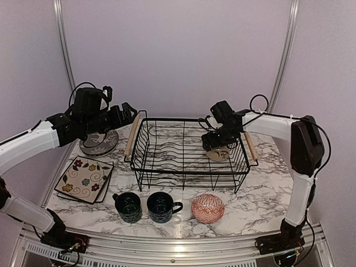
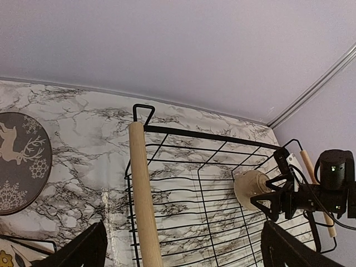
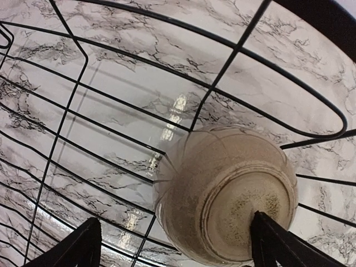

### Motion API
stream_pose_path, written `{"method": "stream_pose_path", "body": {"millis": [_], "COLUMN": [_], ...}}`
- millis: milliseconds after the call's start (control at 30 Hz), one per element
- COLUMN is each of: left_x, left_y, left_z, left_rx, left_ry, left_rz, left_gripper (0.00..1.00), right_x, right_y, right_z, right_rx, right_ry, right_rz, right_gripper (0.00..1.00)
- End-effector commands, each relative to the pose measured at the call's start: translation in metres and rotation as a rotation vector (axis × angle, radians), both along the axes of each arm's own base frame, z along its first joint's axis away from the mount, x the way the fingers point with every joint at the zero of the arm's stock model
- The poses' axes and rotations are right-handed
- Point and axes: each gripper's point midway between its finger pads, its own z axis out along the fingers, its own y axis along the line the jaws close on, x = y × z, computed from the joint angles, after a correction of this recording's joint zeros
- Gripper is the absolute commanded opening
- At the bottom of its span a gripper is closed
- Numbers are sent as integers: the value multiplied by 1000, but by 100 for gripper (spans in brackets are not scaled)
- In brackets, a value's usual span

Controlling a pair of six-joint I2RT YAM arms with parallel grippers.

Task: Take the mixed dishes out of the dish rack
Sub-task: Move the bowl to the dish rack.

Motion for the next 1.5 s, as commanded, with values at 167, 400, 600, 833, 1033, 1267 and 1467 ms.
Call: {"method": "stream_pose_path", "body": {"millis": [167, 400, 600, 833, 1033, 1267, 1467], "left_x": [4, 2, 1, 2, 1, -1, -1], "left_y": [-4, -3, -1, -4, -5, -3, -5], "left_z": [-4, -3, -4, -5, -5, -2, -3], "left_rx": [-3, -10, -12, -21, -24, -26, -28], "left_ry": [-1, -3, 0, 1, 3, 0, 2], "left_rz": [-16, -19, -14, -23, -28, -26, -31], "left_gripper": [99, 99, 99, 99, 99, 99, 99], "right_x": [-61, -81, -102, -116, -124, -126, -133], "right_y": [14, 14, 11, 13, 13, 9, 10], "right_z": [-26, -44, -52, -42, -48, -45, -20], "right_rx": [61, 61, 63, 80, 105, 120, 148], "right_ry": [164, 232, 291, 303, 322, 306, 283], "right_rz": [70, 85, 108, 119, 108, 70, 70], "right_gripper": [89, 88, 88, 88, 88, 88, 88]}}
